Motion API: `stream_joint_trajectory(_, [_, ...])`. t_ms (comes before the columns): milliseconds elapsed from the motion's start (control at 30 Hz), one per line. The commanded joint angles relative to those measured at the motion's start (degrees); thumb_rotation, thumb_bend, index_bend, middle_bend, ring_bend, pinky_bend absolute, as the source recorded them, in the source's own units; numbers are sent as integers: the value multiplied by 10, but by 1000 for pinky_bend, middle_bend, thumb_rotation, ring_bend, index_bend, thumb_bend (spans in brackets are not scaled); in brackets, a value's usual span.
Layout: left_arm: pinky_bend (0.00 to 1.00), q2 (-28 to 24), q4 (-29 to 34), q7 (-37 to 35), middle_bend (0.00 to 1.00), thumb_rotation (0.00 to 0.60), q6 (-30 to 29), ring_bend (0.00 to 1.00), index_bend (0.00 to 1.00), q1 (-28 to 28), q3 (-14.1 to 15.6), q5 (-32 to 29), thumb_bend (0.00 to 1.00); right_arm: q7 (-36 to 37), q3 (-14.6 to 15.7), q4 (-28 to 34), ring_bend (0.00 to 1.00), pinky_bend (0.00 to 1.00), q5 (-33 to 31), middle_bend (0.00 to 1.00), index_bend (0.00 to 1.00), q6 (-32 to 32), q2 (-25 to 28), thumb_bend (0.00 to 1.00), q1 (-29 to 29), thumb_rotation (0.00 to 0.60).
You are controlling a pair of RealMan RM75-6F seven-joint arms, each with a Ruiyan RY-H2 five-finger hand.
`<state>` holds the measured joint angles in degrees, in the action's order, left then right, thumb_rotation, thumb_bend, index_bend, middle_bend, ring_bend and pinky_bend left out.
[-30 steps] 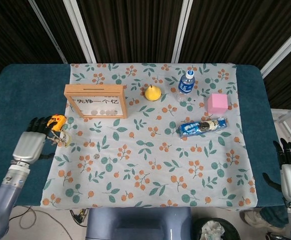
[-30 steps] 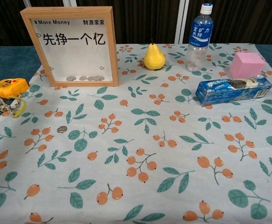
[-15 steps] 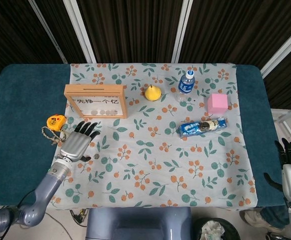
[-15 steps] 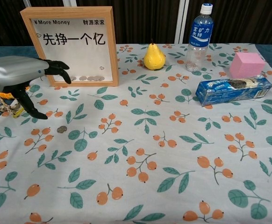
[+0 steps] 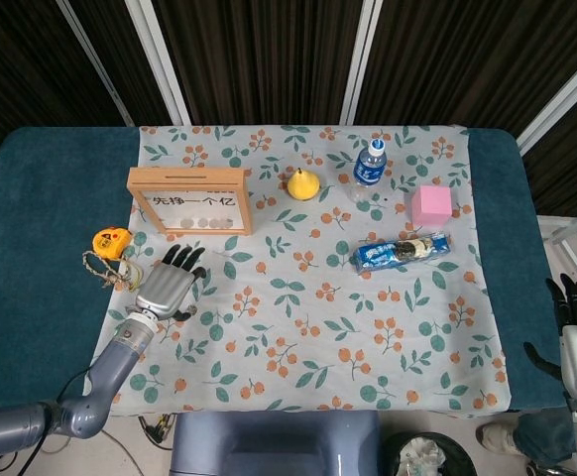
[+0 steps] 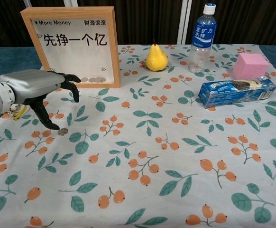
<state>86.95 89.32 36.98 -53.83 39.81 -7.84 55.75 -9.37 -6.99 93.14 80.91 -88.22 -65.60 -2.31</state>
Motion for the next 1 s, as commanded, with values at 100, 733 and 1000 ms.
stream_joint_trajectory(100, [0, 4, -5, -1, 0, 600, -5, 0, 338, 4, 5, -3, 76, 1, 0, 0, 0, 0, 0, 0, 79, 0, 0, 297, 0, 600])
stream_joint_trajectory(733, [0, 29, -42, -2, 0, 600, -9, 0, 339, 16, 24, -12, 76, -1, 0, 2, 0, 0, -1, 0, 79, 0, 0, 297, 1, 600])
stream_joint_trajectory(1000, [0, 35, -55, -8, 0, 600, -6, 0, 339, 18, 29, -16, 76, -3, 0, 2, 0, 0, -3, 0, 79, 1, 0, 297, 0, 600])
